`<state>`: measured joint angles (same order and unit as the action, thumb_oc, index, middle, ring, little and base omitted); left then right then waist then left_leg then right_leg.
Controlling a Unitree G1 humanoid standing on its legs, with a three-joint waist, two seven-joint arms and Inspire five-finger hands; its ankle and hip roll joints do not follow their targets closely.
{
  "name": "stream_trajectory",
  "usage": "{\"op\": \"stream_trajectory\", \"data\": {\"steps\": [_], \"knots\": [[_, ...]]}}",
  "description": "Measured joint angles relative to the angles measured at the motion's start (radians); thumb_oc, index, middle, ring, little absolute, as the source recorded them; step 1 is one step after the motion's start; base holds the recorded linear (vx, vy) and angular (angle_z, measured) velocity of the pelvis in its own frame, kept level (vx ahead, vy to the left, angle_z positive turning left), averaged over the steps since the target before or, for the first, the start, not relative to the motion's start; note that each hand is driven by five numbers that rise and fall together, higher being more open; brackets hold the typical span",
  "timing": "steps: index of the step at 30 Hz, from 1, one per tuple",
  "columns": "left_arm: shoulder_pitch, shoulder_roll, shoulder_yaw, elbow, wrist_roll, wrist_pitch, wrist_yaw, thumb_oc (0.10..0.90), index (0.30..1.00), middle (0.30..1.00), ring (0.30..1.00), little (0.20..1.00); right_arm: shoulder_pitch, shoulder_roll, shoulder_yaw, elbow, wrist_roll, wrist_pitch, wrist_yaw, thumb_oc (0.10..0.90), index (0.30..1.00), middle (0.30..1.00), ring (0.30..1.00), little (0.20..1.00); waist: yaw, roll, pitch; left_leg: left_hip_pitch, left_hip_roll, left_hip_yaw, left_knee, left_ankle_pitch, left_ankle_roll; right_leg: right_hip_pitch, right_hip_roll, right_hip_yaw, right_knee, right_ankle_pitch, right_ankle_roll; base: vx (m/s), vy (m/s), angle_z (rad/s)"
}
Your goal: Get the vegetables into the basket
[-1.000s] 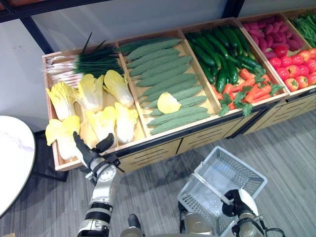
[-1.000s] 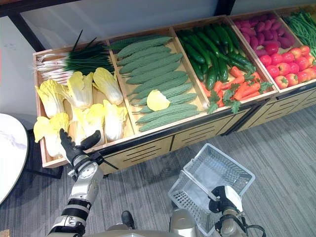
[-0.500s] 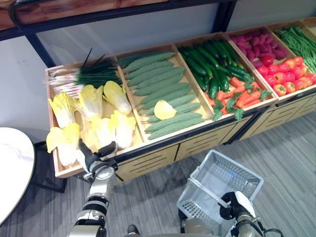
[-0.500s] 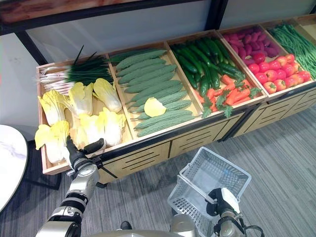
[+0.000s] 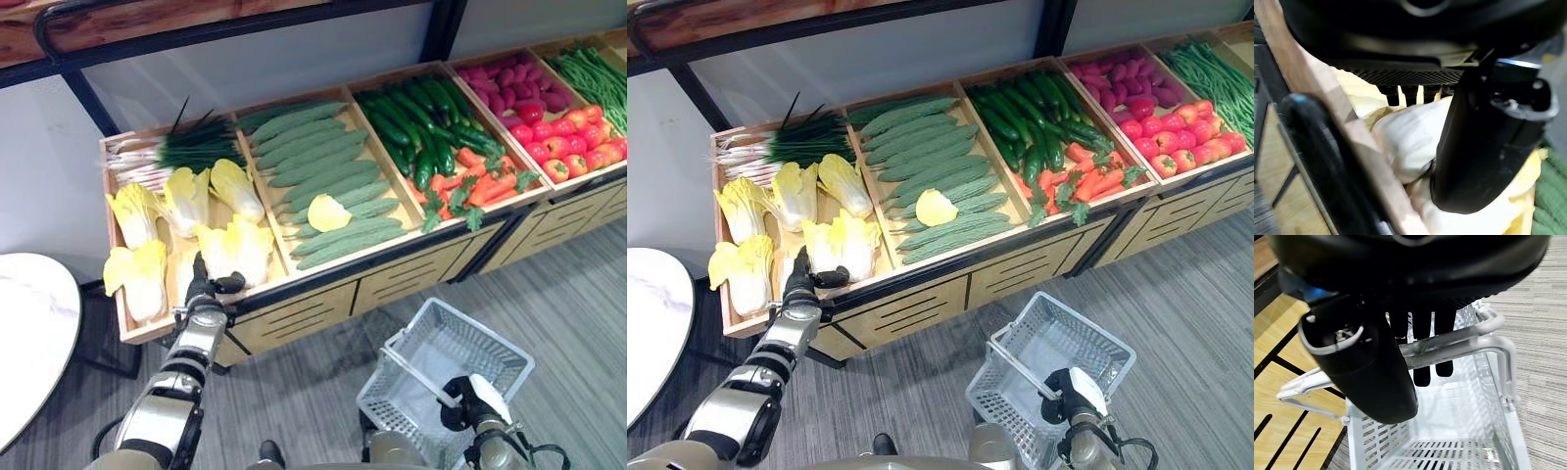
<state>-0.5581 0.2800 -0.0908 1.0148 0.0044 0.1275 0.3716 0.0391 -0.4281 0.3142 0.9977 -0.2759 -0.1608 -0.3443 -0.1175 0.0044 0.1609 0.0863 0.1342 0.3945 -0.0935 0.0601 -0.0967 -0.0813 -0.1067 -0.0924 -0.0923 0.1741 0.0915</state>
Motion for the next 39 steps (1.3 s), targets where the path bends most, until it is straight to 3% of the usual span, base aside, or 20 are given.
{"op": "stream_trajectory", "data": {"steps": [1,2,8,10,11,14,17,19,22,24,25,27,29,30,31,33,36,39], "knots": [[-0.034,-0.002,0.001,0.051,0.002,0.0,-0.004,0.475,0.404,0.404,0.404,0.404,-0.008,0.0,0.008,0.007,0.001,0.0,0.0,0.4,0.3,0.3,0.3,0.3,0.0,0.0,0.0,-0.001,0.0,0.001,0.0,-0.001,-0.001,-0.001,0.0,0.0,0.0,-0.002,0.002,0.0,0.0,0.0],[-0.058,-0.002,0.001,0.082,0.01,0.0,-0.004,0.4,0.3,0.3,0.3,0.3,-0.012,0.0,0.011,0.008,0.001,-0.001,0.0,0.4,0.3,0.3,0.3,0.3,0.0,0.0,0.0,-0.003,0.0,0.001,0.0,-0.001,-0.001,-0.004,0.0,0.0,0.0,-0.002,0.003,-0.01,-0.002,-0.05],[-0.13,0.051,-0.006,0.199,0.039,-0.011,0.012,0.4,0.3,0.3,0.3,0.3,-0.04,-0.002,0.028,0.023,0.008,-0.013,0.007,0.4,0.3,0.3,0.3,0.3,-0.004,-0.007,-0.002,-0.027,0.019,-0.001,0.0,-0.007,-0.015,-0.036,0.017,-0.014,0.005,-0.01,0.004,0.01,0.009,-0.06],[-0.136,0.053,-0.006,0.237,0.044,-0.01,0.03,0.4,0.3,0.3,0.3,0.3,-0.048,0.001,0.028,0.038,0.013,-0.019,0.01,0.4,0.3,0.3,0.3,0.3,-0.007,0.012,-0.013,-0.03,0.038,0.004,-0.001,-0.007,-0.013,-0.039,0.03,-0.026,0.018,-0.006,0.001,0.01,0.017,-0.24],[-0.122,0.061,-0.006,0.251,0.053,-0.013,0.042,0.4,0.3,0.3,0.3,0.3,-0.03,-0.001,0.035,0.038,0.017,-0.021,0.012,0.4,0.3,0.3,0.3,0.3,-0.013,-0.008,-0.016,-0.015,0.036,0.001,-0.001,-0.008,-0.02,-0.041,0.029,-0.027,0.037,-0.011,-0.006,0.02,0.033,0.0],[-0.1,0.072,0.002,0.268,0.053,-0.02,0.053,0.4,0.3,0.3,0.3,0.3,-0.028,-0.01,0.049,0.038,0.017,-0.026,0.019,0.4,0.3,0.3,0.3,0.3,-0.02,-0.002,-0.021,0.003,0.042,0.0,-0.001,-0.013,-0.024,-0.013,0.044,-0.021,0.0,-0.012,-0.007,0.02,0.03,-0.15],[-0.08,0.045,0.019,0.277,0.012,-0.025,0.088,0.4,0.3,0.3,0.3,0.3,-0.005,-0.024,0.051,0.037,0.017,-0.029,0.024,0.4,0.3,0.3,0.3,0.3,-0.021,0.017,-0.037,0.03,0.032,0.001,-0.001,-0.012,-0.022,0.016,0.033,-0.015,0.0,-0.011,-0.005,0.0,0.017,-0.03],[-0.072,0.012,0.107,0.224,-0.101,-0.016,0.174,0.4,0.3,0.3,0.3,0.3,0.005,-0.019,0.062,0.036,0.016,-0.031,0.015,0.4,0.3,0.3,0.3,0.3,-0.017,0.015,-0.04,0.025,0.025,-0.003,0.0,-0.007,-0.016,0.017,0.025,-0.021,0.001,-0.008,-0.003,-0.02,-0.011,0.11],[0.002,-0.051,0.151,0.027,-0.204,-0.005,0.359,0.4,0.3,0.3,0.3,0.3,0.02,0.013,0.062,0.036,0.016,-0.031,-0.013,0.4,0.3,0.3,0.3,0.3,-0.012,0.001,-0.034,0.018,0.02,-0.025,0.0,0.004,-0.001,0.017,0.021,-0.03,0.006,0.009,-0.013,-0.03,-0.05,0.17],[0.16,-0.095,0.215,-0.332,-0.214,-0.01,0.479,0.4,0.3,0.3,0.3,0.3,0.02,0.045,0.051,0.031,0.016,-0.041,-0.022,0.4,0.3,0.3,0.3,0.3,-0.025,-0.029,-0.01,0.009,0.025,-0.035,0.0,0.009,-0.009,0.015,0.023,-0.046,0.006,0.015,-0.016,-0.01,-0.045,0.13],[0.254,-0.098,0.222,-0.562,-0.182,-0.042,0.597,0.4,0.3,0.3,0.3,0.3,0.029,0.075,0.042,0.007,0.017,-0.044,-0.032,0.4,0.3,0.3,0.3,0.3,-0.014,-0.072,0.021,0.007,0.03,-0.041,0.005,0.02,-0.018,0.015,0.032,-0.052,0.006,0.018,-0.019,-0.01,-0.039,0.11],[0.303,-0.099,0.264,-0.699,-0.141,-0.054,0.651,0.4,0.3,0.3,0.3,0.3,0.039,0.087,0.041,0.006,0.018,-0.044,-0.036,0.4,0.3,0.3,0.3,0.3,0.0,-0.092,0.032,0.009,0.034,-0.041,0.005,0.021,-0.019,0.015,0.036,-0.051,0.006,0.017,-0.022,0.01,-0.017,0.04],[0.291,-0.089,0.307,-0.709,-0.108,-0.083,0.66,0.4,0.3,0.3,0.3,0.3,0.043,0.084,0.036,0.009,0.018,-0.044,-0.036,0.4,0.3,0.3,0.3,0.3,0.01,-0.09,0.035,0.012,0.035,-0.043,0.005,0.019,-0.016,0.022,0.032,-0.053,0.006,0.016,-0.022,0.02,-0.01,0.05],[0.297,-0.093,0.359,-0.794,-0.096,-0.086,0.663,0.4,0.3,0.3,0.3,0.3,0.041,0.086,0.035,0.011,0.018,-0.043,-0.036,0.4,0.3,0.3,0.3,0.3,0.011,-0.088,0.043,0.016,0.032,-0.044,0.005,0.017,-0.014,0.027,0.029,-0.053,0.005,0.016,-0.022,0.03,-0.004,0.09],[0.294,-0.09,0.368,-0.911,-0.058,-0.116,0.668,0.4,0.3,0.3,0.3,0.3,0.038,0.086,0.033,0.014,0.018,-0.043,-0.037,0.4,0.3,0.3,0.3,0.3,0.025,-0.081,0.049,0.017,0.026,-0.048,0.005,0.014,-0.011,0.031,0.023,-0.058,0.005,0.015,-0.021,0.03,-0.003,0.12],[0.293,-0.086,0.359,-0.993,-0.018,-0.152,0.667,0.4,0.3,0.3,0.3,0.3,0.035,0.086,0.023,0.013,0.018,-0.043,-0.037,0.4,0.3,0.3,0.3,0.3,0.027,-0.073,0.053,0.022,0.022,-0.052,0.005,0.012,-0.007,0.04,0.018,-0.063,0.005,0.014,-0.02,0.01,0.003,0.11],[0.296,-0.079,0.288,-1.127,0.019,-0.256,0.621,0.4,0.3,0.3,0.3,0.3,0.029,0.085,0.01,0.008,0.019,-0.044,-0.039,0.4,0.3,0.3,0.3,0.3,0.03,-0.056,0.06,0.028,0.014,-0.056,0.004,0.006,-0.001,0.049,0.01,-0.065,0.005,0.007,-0.01,-0.03,0.024,0.04],[0.347,-0.058,0.163,-1.22,-0.075,-0.363,0.466,0.4,0.3,0.3,0.3,0.3,0.03,0.084,-0.014,0.008,0.02,-0.045,-0.048,0.4,0.3,0.3,0.3,0.3,0.037,-0.041,0.066,0.028,0.01,-0.057,0.005,0.004,-0.001,0.05,0.005,-0.065,0.005,0.007,-0.01,-0.03,0.052,0.01]]}}
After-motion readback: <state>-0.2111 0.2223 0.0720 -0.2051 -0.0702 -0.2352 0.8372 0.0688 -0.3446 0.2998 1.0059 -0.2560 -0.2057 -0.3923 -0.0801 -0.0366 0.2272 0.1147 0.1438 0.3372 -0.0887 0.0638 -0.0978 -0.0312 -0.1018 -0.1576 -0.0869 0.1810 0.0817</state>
